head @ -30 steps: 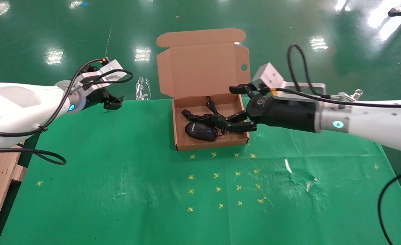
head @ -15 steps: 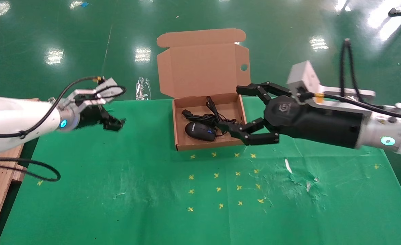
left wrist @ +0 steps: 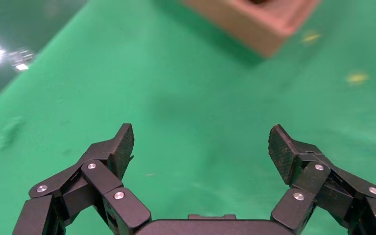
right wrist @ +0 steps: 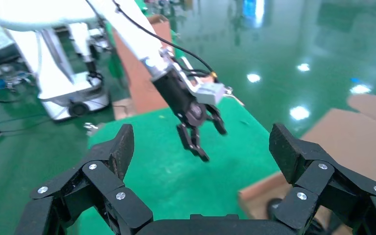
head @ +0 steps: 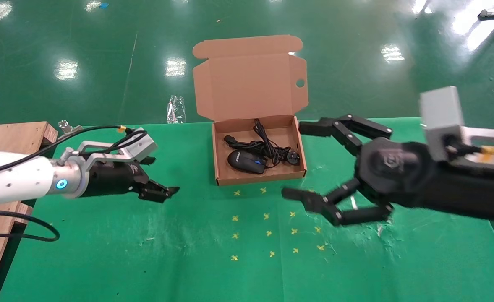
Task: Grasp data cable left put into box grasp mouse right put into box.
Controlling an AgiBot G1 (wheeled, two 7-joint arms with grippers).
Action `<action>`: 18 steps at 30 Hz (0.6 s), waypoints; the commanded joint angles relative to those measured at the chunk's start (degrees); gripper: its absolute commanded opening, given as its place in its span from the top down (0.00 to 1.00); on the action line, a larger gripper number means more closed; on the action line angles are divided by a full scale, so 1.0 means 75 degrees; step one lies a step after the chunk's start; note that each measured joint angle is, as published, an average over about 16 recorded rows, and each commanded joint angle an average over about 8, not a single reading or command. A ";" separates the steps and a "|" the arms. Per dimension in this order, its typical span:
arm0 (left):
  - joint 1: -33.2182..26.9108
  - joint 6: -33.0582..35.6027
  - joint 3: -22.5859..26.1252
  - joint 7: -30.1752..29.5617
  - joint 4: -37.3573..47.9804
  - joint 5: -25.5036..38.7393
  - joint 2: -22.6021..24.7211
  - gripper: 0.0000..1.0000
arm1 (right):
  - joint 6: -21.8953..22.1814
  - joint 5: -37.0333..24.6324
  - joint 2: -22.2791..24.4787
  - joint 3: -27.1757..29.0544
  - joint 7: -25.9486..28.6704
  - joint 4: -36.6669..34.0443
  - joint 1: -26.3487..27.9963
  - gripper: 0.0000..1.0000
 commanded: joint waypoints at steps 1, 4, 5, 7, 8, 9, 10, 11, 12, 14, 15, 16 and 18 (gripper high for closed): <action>0.0118 0.0204 -0.0195 0.0264 -0.0070 -0.0467 -0.0107 0.00 | -0.0129 0.0228 0.0175 0.0079 0.0060 0.0233 -0.0137 0.00; 0.0294 0.0508 -0.0487 0.0658 -0.0174 -0.1165 -0.0267 0.00 | -0.0320 0.0566 0.0433 0.0195 0.0148 0.0579 -0.0340 0.00; 0.0351 0.0607 -0.0581 0.0785 -0.0207 -0.1391 -0.0319 0.00 | -0.0374 0.0661 0.0505 0.0227 0.0173 0.0675 -0.0397 0.00; 0.0470 0.0813 -0.0778 0.1052 -0.0278 -0.1862 -0.0427 0.00 | -0.0460 0.0813 0.0621 0.0279 0.0212 0.0829 -0.0487 0.00; 0.0527 0.0912 -0.0873 0.1179 -0.0312 -0.2088 -0.0479 0.00 | -0.0490 0.0865 0.0661 0.0297 0.0226 0.0882 -0.0518 0.00; 0.0587 0.1014 -0.0971 0.1312 -0.0347 -0.2324 -0.0533 0.00 | -0.0512 0.0905 0.0691 0.0310 0.0235 0.0921 -0.0542 0.00; 0.0646 0.1117 -0.1070 0.1445 -0.0382 -0.2559 -0.0587 0.00 | -0.0528 0.0932 0.0712 0.0318 0.0242 0.0948 -0.0557 0.00; 0.0703 0.1216 -0.1164 0.1574 -0.0416 -0.2786 -0.0639 0.00 | -0.0533 0.0942 0.0719 0.0321 0.0244 0.0957 -0.0563 0.00; 0.0763 0.1319 -0.1263 0.1707 -0.0451 -0.3022 -0.0693 0.00 | -0.0534 0.0942 0.0719 0.0320 0.0243 0.0956 -0.0562 0.00; 0.0879 0.1521 -0.1456 0.1968 -0.0520 -0.3484 -0.0799 0.00 | -0.0534 0.0943 0.0720 0.0319 0.0243 0.0955 -0.0561 0.00; 0.0939 0.1623 -0.1554 0.2100 -0.0555 -0.3719 -0.0853 0.00 | -0.0534 0.0943 0.0720 0.0318 0.0242 0.0955 -0.0561 0.00; 0.0998 0.1726 -0.1653 0.2233 -0.0590 -0.3955 -0.0907 0.00 | -0.0534 0.0943 0.0720 0.0317 0.0242 0.0955 -0.0560 0.00; 0.1115 0.1929 -0.1847 0.2496 -0.0659 -0.4419 -0.1013 0.00 | -0.0534 0.0944 0.0720 0.0316 0.0241 0.0954 -0.0560 0.00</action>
